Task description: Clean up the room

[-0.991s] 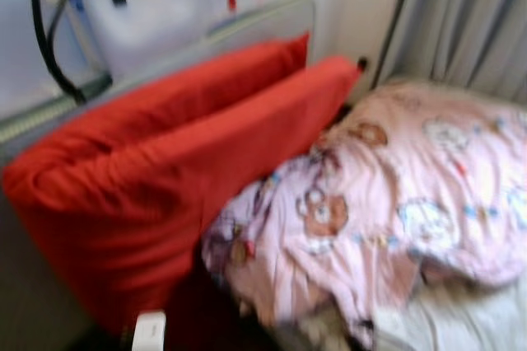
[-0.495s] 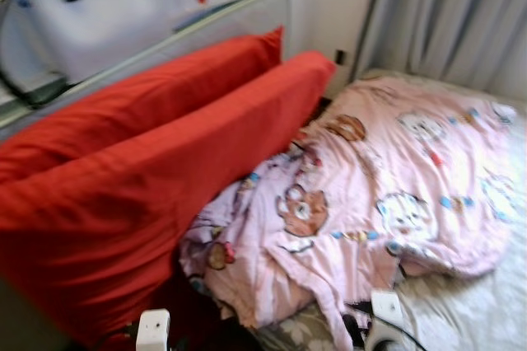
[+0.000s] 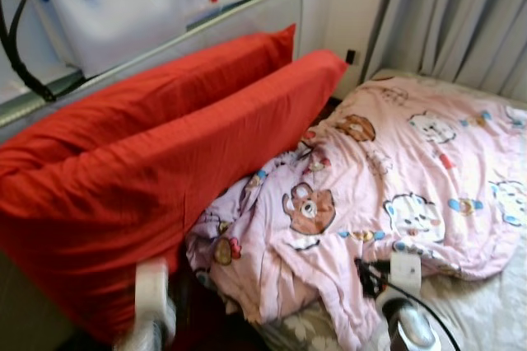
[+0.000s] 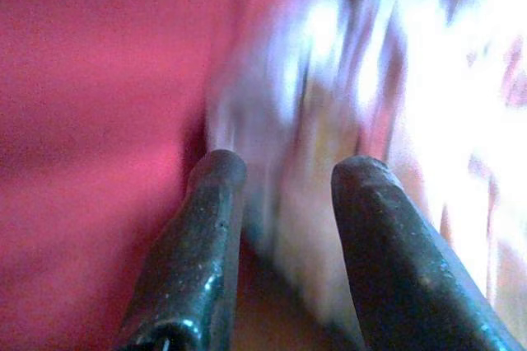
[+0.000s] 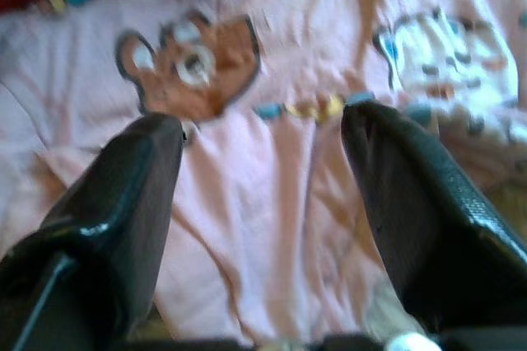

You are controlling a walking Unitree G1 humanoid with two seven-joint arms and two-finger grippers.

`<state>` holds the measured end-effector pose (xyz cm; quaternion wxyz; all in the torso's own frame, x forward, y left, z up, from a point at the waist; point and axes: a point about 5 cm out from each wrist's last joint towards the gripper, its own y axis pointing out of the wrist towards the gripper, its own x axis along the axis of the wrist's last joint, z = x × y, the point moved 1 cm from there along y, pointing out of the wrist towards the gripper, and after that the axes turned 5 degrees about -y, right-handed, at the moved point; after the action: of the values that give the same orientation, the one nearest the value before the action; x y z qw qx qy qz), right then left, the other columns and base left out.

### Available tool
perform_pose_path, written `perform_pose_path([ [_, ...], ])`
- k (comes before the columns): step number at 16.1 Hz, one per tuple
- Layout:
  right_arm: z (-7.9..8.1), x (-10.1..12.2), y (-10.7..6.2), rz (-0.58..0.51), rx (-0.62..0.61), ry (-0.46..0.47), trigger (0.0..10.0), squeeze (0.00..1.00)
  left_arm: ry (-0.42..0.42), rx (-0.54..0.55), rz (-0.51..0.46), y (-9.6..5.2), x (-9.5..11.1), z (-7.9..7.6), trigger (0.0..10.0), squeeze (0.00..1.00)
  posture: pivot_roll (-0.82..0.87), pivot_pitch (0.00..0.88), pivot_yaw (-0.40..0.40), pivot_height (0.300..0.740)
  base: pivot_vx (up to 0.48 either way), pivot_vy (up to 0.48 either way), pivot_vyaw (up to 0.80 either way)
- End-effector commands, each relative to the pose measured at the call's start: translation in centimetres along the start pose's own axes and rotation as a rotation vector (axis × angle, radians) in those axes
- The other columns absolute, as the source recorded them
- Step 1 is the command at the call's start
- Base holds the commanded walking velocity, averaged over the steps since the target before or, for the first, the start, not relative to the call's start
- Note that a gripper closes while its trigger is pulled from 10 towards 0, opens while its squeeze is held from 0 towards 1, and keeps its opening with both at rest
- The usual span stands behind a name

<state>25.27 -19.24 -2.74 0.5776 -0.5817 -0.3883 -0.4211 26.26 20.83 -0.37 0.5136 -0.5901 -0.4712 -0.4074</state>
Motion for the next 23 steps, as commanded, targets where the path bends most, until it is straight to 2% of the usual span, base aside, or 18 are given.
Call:
perform_pose_path([
  [1, -0.1, 0.5, 0.0, -0.04, -0.004, 0.0, 10.0, 0.0, 0.016, -0.029, -0.061, 0.1, 1.2, -0.4, 10.0, 0.0, -0.01, 0.007, -0.001, 0.74, 0.0, 0.0, 0.0],
  [3, 0.7, 0.8, -0.3, -0.08, 0.028, 0.002, 10.0, 0.0, 0.034, -0.054, -0.16, 0.0, 3.0, -1.5, 10.0, 0.0, -0.02, 0.001, -0.008, 0.74, 0.0, 0.0, 0.0],
  [5, 1.3, 1.2, -0.4, -0.11, 0.061, -0.036, 10.0, 0.0, 0.026, -0.061, -0.189, -0.3, 3.8, -1.8, 10.0, 0.0, -0.03, 0.0, -0.011, 0.74, 0.0, 0.0, 0.0],
  [7, 1.4, 1.7, -0.5, -0.132, 0.065, -0.032, 10.0, 0.0, 0.014, -0.064, -0.191, -0.9, 4.2, -2.2, 10.0, 0.0, -0.04, 0.0, -0.013, 0.74, 0.0, 0.0, 0.0],
  [10, 1.4, 1.8, -0.5, -0.124, 0.077, -0.061, 10.0, 0.0, 0.003, -0.068, -0.182, -0.7, 4.4, -2.6, 10.0, 0.0, -0.03, 0.0, -0.023, 0.74, 0.0, 0.0, 0.0],
  [12, 1.9, 1.4, -0.3, -0.081, 0.114, -0.136, 10.0, 0.0, -0.012, -0.07, -0.188, -0.5, 4.8, -2.9, 10.0, 0.0, -0.02, 0.0, -0.03, 0.736, 0.0, 0.0, 0.0],
  [15, 2.1, 1.8, -0.1, -0.086, 0.123, -0.132, 10.0, 0.0, -0.019, -0.069, -0.177, -0.7, 4.8, -3.0, 10.0, 0.0, -0.01, 0.0, -0.041, 0.697, 0.0, 0.0, 0.0],
  [23, 1.9, 2.2, 0.3, -0.087, 0.099, -0.129, 10.0, 0.0, -0.02, -0.074, -0.18, -0.4, 5.6, -3.2, 10.0, 0.0, -0.01, 0.0, -0.036, 0.687, 0.0, 0.0, 0.0],
])
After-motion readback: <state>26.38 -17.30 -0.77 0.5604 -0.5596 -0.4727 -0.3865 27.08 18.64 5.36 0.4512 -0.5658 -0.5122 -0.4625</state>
